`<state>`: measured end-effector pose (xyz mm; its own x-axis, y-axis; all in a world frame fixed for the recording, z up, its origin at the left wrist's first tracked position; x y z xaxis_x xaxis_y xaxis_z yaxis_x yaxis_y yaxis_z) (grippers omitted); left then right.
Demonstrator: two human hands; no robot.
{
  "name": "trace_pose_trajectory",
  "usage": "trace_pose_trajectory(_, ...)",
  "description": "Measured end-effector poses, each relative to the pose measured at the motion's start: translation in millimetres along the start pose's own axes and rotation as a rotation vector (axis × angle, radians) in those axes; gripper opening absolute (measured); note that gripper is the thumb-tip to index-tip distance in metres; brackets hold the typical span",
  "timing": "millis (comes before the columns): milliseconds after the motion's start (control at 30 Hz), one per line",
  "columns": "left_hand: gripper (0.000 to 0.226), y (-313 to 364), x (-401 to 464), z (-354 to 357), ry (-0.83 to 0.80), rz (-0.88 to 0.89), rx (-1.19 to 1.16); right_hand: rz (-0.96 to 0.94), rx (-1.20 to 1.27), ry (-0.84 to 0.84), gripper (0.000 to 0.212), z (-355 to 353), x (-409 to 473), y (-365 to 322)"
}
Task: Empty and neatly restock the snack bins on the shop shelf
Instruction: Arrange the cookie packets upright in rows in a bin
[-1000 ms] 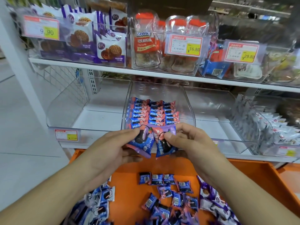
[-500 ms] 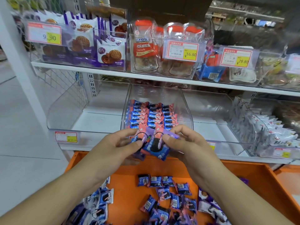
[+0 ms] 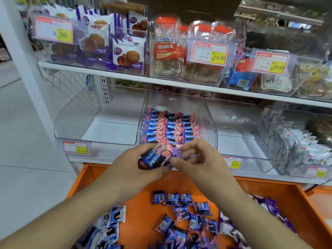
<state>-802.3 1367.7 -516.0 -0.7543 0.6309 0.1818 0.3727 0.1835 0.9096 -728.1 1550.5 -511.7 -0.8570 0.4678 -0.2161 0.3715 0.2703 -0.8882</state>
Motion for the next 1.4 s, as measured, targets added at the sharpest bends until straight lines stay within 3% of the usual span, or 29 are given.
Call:
trace_pose_trajectory(100,0.055,-2.7,0.4,-5.1,-0.034,0.004,0.12,-0.164,-0.21,-0.083,0.058,-8.5,-0.7,-6.5)
trace_pose_trajectory(167,0.064,-2.9,-0.3,-5.9,-0.069,0.011,0.193,-0.215,-0.288,-0.169,0.064,-9.4,-2.3,-8.5)
trace_pose_trajectory(333,0.069,-4.6,0.4,-7.1,-0.093,0.046,0.237,-0.224,-0.298,-0.171,0.039,-11.3,-0.7,-2.9)
trace_pose_trajectory(600,0.069,-7.0,11.5,-3.7,-0.163,0.156,0.324,-0.249,-0.4,-0.202,0.05,-9.1,7.3,-2.7)
trace_pose_trajectory(700,0.075,-13.9,24.1,-7.7,-0.161,0.172,0.326,-0.247,-0.372,-0.176,0.041,-12.9,20.4,-6.1)
trace_pose_trajectory(867,0.086,-48.2,53.2,-35.2,-0.044,0.26,0.685,-0.157,-0.277,-0.052,0.03,-35.7,84.7,-18.1)
trace_pose_trajectory(1000,0.097,-73.3,59.3,-43.5,-0.087,0.225,0.751,-0.034,-0.358,-0.147,0.03,-37.9,144.8,-26.3)
trace_pose_trajectory(1167,0.096,-75.3,63.2,-40.7,-0.04,0.252,0.745,0.044,-0.683,-0.375,0.029,-13.7,183.0,-16.5)
trace_pose_trajectory(1400,0.099,-91.1,61.9,-39.0,0.022,0.291,0.69,-0.033,-0.843,-0.304,0.038,3.8,187.4,-1.8)
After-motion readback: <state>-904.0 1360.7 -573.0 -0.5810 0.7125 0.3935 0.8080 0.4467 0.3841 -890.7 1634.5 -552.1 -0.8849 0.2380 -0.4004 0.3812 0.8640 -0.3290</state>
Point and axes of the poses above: each hand's wrist, its own x-axis towards the middle knuckle, its own z-axis out of the palm, y = z × x, the point moved 3 cm from there along x, towards the middle knuckle, and after that the axes turned 13 degrees about z, right-handed, at the moved point
